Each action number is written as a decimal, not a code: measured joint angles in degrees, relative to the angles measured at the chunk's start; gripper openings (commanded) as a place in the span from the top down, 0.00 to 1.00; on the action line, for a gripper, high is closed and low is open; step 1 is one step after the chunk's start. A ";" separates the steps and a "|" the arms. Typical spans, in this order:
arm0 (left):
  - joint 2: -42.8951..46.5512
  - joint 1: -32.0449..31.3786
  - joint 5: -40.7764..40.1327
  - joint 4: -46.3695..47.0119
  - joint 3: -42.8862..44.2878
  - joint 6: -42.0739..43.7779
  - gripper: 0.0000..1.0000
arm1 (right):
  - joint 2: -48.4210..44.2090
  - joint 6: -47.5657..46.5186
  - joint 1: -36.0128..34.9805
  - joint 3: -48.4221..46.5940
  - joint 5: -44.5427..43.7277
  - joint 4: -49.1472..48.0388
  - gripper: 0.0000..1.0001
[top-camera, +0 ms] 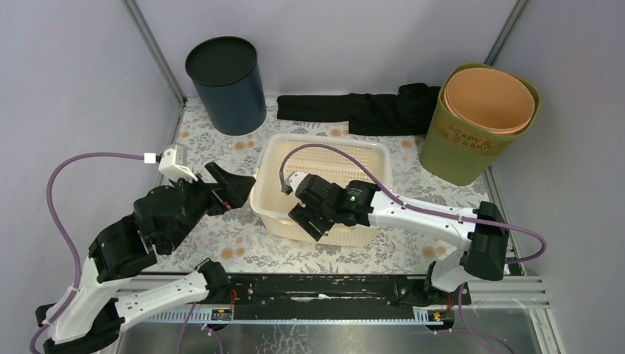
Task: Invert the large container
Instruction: Move the container to the center of the board.
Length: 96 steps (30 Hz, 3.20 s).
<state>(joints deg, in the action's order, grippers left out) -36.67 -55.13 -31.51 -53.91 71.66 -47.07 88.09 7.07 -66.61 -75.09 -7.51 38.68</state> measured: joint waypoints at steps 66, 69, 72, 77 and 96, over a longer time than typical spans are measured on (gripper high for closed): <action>-5.77 0.00 5.01 5.84 -4.22 -0.76 0.00 | -16.31 19.04 35.82 15.15 -0.94 -4.31 0.52; -6.73 0.00 5.57 6.34 -4.22 -0.44 0.00 | -15.52 18.60 35.93 13.49 -0.92 -0.90 0.43; -7.89 0.00 6.03 6.73 -4.22 0.04 0.00 | -14.75 18.21 36.30 11.32 -1.40 3.85 0.39; -8.96 0.00 6.95 6.78 -4.35 0.26 0.00 | -13.73 17.11 36.63 8.33 -2.49 10.05 0.36; -8.20 0.00 7.17 7.15 -6.27 0.26 0.00 | -12.28 12.63 34.14 2.86 -9.75 14.73 0.38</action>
<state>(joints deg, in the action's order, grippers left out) -44.86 -55.13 -24.34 -46.76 65.39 -46.81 75.81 19.70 -32.47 -72.23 -17.26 53.41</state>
